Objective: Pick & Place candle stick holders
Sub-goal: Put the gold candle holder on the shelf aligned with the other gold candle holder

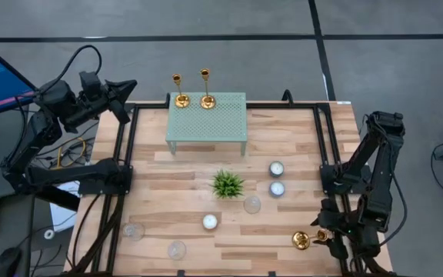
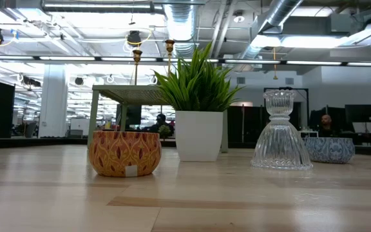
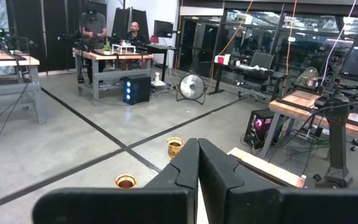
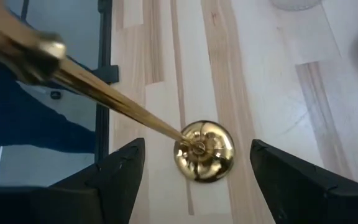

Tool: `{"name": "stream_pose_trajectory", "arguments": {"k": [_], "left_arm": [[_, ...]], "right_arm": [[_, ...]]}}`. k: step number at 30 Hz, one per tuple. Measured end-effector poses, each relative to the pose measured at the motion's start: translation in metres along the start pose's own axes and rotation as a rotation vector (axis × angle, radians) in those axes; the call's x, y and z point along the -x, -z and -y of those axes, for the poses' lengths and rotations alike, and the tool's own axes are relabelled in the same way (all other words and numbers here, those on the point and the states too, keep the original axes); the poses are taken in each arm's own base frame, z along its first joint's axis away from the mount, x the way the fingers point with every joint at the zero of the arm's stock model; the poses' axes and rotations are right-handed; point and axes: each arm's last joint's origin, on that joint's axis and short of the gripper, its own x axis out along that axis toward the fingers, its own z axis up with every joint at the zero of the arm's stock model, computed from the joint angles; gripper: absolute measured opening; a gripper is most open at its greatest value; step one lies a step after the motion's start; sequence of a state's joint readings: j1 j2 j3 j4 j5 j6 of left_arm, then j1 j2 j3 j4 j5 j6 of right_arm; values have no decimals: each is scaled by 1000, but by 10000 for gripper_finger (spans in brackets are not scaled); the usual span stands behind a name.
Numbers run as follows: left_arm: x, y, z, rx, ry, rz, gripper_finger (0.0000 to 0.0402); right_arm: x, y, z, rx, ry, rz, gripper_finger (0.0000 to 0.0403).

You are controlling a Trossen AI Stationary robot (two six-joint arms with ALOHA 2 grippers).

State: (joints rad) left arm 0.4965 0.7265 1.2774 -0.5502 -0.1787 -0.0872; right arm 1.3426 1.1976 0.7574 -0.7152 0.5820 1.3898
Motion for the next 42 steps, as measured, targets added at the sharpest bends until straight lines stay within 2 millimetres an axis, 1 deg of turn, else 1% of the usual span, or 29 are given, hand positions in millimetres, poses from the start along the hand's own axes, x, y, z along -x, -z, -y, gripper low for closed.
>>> {"name": "stream_pose_trajectory", "arguments": {"k": [12, 15, 17, 19, 29, 31, 33, 36, 42], "left_arm": [[0, 0, 0, 1, 0, 4, 7], [0, -1, 0, 1, 0, 6, 7], [0, -1, 0, 1, 0, 6, 7], [0, -1, 0, 1, 0, 6, 7], [0, -1, 0, 1, 0, 6, 7], [0, -1, 0, 1, 0, 6, 7], [0, -1, 0, 1, 0, 6, 7], [0, -1, 0, 1, 0, 6, 7], [0, -1, 0, 1, 0, 6, 7]], "right_arm": [[0, -3, -2, -3, -5, 79, 280], [0, -3, -2, -2, -5, 85, 266], [0, -3, -3, 10, -11, 97, 246], [0, -4, -4, 30, -23, 107, 217], [1, -4, -5, 47, -31, 109, 38], [0, -6, -5, 39, -25, 116, 12], [-1, -7, -5, 33, -15, 143, 8], [-2, -10, -3, 31, 3, 170, 27], [-2, -8, 0, 61, 28, 145, 64]]}}
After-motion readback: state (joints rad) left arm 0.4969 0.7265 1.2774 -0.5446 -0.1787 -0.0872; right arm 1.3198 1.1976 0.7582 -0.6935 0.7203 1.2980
